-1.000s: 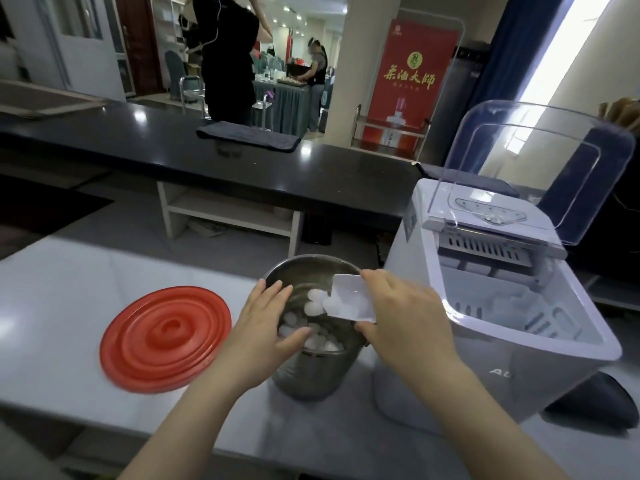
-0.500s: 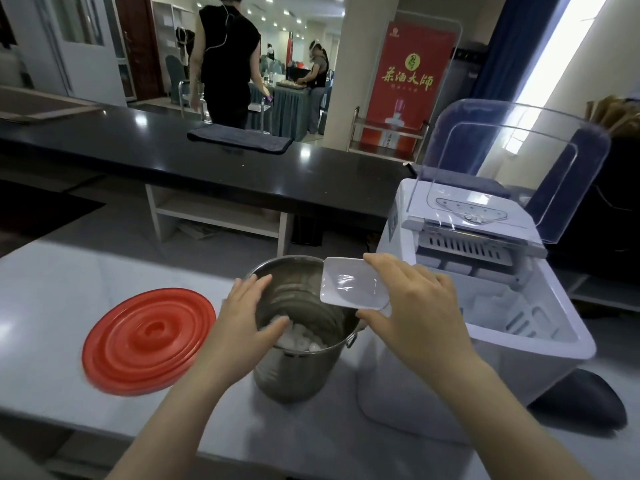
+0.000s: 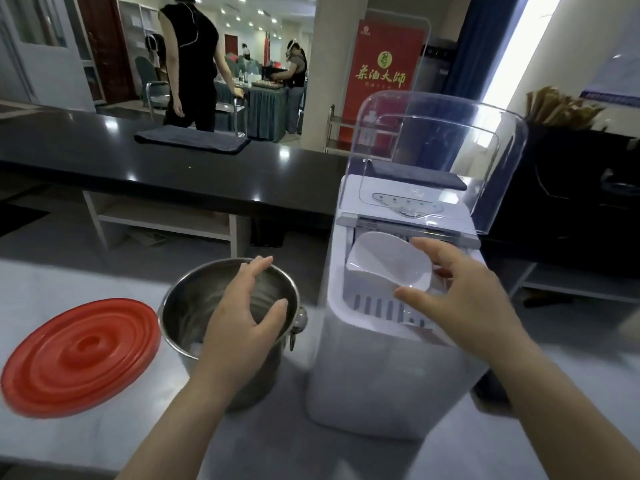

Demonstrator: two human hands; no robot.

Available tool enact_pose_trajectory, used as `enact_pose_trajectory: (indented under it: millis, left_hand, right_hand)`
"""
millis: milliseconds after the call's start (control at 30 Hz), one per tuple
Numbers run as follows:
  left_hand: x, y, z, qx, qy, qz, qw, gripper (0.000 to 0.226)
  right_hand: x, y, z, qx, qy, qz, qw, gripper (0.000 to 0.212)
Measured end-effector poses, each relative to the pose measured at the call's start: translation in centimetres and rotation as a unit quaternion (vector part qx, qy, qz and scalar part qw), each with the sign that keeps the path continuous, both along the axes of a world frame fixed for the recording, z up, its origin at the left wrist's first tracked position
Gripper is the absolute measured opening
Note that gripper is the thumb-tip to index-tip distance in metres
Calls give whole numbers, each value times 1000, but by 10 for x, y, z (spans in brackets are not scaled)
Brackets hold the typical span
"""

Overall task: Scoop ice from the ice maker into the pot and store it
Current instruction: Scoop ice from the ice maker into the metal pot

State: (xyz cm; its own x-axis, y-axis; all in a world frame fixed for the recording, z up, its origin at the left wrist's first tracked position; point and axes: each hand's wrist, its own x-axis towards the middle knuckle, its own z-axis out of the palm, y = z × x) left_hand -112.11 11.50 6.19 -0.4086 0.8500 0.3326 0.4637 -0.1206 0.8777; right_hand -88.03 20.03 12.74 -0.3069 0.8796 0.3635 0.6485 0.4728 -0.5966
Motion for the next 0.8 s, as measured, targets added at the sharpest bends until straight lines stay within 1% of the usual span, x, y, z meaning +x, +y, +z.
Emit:
enact_pose_trajectory:
  millis: [167, 233, 300, 367, 433, 500, 600, 667, 733, 800]
  left_hand:
    - [19, 21, 7, -2, 4, -30, 1000, 53]
    - [24, 31, 11, -5, -8, -48, 999, 58]
    - [29, 39, 14, -16, -2, -68, 998, 65]
    - [33, 44, 18, -34, 15, -92, 995, 69]
    - [35, 48, 22, -61, 42, -115, 991, 76]
    - [38, 51, 28, -85, 63, -147, 983, 91]
    - [41, 56, 32, -106, 95, -222, 964, 108]
    - [44, 60, 28, -139, 119, -242, 953, 126]
    - [45, 62, 26, -156, 113, -239, 952, 139]
    - [44, 61, 25, -162, 101, -247, 950, 142]
  right_hand:
    - [39, 28, 14, -35, -120, -7, 992, 78]
    - [48, 35, 18, -30, -185, 1, 982, 77]
    - [52, 40, 23, -14, -253, 12, 967, 78]
    - [51, 43, 26, 23, -345, 27, 938, 79]
    - [51, 47, 27, 66, -451, 49, 889, 76]
    - [49, 50, 28, 90, -518, 75, 847, 70]
    - [40, 54, 22, 164, -563, 110, 803, 51]
    - [34, 59, 13, 193, -571, 125, 788, 48]
    - [32, 65, 4, 195, -563, 143, 790, 52]
    - [31, 70, 2, 166, -543, 155, 808, 58]
